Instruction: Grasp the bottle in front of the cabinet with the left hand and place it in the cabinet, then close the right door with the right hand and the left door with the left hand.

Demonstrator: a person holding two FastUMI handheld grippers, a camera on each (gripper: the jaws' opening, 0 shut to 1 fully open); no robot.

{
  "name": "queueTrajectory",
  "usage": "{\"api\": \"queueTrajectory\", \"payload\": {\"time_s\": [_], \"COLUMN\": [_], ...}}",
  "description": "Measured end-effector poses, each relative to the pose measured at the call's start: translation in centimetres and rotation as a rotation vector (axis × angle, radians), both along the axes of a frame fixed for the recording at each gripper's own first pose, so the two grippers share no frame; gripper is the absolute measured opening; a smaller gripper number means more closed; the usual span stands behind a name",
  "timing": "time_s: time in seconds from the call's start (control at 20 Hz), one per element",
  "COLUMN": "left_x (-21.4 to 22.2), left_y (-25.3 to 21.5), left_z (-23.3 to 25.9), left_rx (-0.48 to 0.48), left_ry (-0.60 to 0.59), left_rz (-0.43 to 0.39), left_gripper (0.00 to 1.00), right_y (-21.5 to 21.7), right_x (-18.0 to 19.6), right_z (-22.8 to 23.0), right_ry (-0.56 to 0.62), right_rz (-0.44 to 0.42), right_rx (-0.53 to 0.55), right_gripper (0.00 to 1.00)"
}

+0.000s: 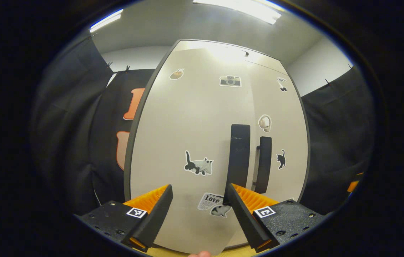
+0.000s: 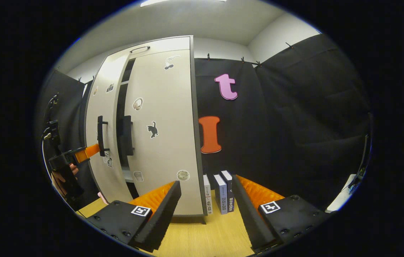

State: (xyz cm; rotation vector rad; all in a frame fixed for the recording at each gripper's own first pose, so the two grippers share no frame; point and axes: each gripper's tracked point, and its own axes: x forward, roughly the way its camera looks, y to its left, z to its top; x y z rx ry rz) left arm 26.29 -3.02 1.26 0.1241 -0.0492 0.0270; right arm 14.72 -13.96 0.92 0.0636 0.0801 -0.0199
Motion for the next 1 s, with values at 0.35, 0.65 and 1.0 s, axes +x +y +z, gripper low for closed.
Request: {"api": "queueTrajectory", "payload": {"time_s": [0.35,0.65,1.0], "left_x": [0.7,-0.1,-3.4], "left_y": [-0.5,-1.0,-0.8], "left_z": [-0.2,-0.5,0.5], "left_rx": [-0.018,-0.085,-0.013], "left_ry": [-0.021,-0.007,-0.022], "left_rz": [0.041,0.025,0.020], "left_gripper": [0.94,0.94,0.94], "right_y": [0.5,1.1,2.0], "right_x": [-0.4,-0.5,-1.3], "right_z": [0.0,-0.1,-0.4], "right_ry": [0.001,0.007,0.011], "right_rz": [0.019,0.042,0.074], "right_rx": [-0.011,0.028,0.024], "right_gripper": [0.95,0.95,0.95]}}
